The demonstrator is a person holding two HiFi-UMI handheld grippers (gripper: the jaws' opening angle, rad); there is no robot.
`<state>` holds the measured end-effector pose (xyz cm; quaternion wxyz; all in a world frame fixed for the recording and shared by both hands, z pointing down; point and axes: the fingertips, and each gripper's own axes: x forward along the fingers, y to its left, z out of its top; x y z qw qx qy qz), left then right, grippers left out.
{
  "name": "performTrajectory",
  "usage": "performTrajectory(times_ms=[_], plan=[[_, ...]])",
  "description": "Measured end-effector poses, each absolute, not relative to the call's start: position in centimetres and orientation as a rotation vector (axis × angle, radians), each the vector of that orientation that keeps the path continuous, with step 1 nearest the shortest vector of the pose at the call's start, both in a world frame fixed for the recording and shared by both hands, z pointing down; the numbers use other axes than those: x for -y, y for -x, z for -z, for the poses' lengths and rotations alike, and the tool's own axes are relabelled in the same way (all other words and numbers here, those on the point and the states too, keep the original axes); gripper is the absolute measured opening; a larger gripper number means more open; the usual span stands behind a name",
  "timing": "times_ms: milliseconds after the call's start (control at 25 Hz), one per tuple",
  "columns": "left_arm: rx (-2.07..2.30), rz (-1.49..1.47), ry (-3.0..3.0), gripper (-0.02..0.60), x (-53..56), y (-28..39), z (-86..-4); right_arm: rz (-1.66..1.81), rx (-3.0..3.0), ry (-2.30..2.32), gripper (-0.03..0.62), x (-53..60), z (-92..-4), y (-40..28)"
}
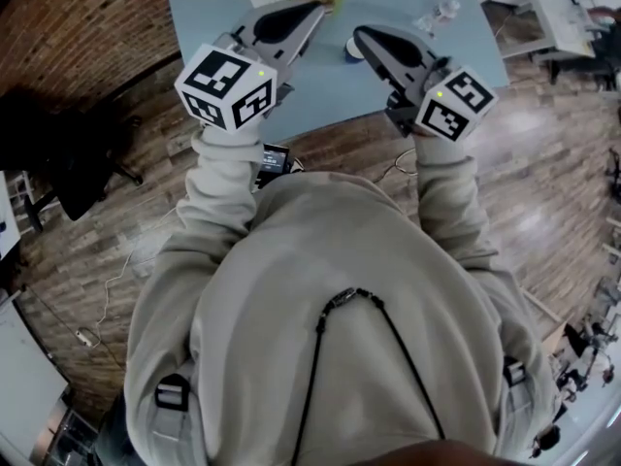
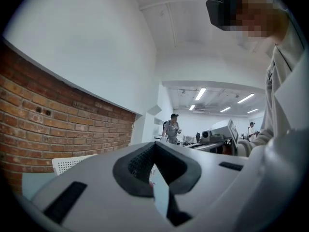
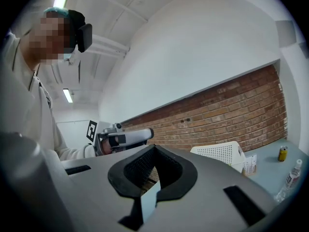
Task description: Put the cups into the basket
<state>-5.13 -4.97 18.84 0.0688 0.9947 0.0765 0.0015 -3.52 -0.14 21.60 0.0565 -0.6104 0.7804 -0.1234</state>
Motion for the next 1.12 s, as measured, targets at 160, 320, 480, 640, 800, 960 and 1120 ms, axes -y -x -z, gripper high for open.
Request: performTrajectory(times_ms=[160, 320, 480, 640, 800, 960, 1120], plan=[[-0.250, -0.012, -2.970, -0.002, 6.2, 2.9, -19.3, 0.408, -2.355, 1.864, 0.011, 1.4, -21.8, 1.1], [-0.238, -0.016, -2.985, -0.002, 6.0, 3.1, -19.4, 0.365, -2.372, 1.846, 0.011, 1.7, -21.3, 1.2], [-0.188, -0.019, -3.020, -0.002, 5.3, 3.8, -19.0, 0.329, -2.427, 1.816, 0.011, 1.8, -21.1, 1.8], [-0.132, -0.021, -3.035, -0.002, 5.1, 4.1, -18.9, 0.323, -2.460, 1.748, 0.011, 1.9, -21.2, 1.5], [-0.054, 0.013, -3.056, -0.002, 5.2, 4.7, -17.8, 0.290, -2.490, 1.674, 0.011, 2.0, -20.1, 1.5], [0.026, 0.022, -3.065, -0.002, 5.3, 1.0, -16.8, 0.275, -2.515, 1.617, 0.011, 1.6, -19.2, -2.4], [0.076, -0.016, -3.072, -0.002, 4.2, -4.5, -16.8, 0.308, -2.500, 1.566, 0.011, 0.4, -19.6, -8.2]])
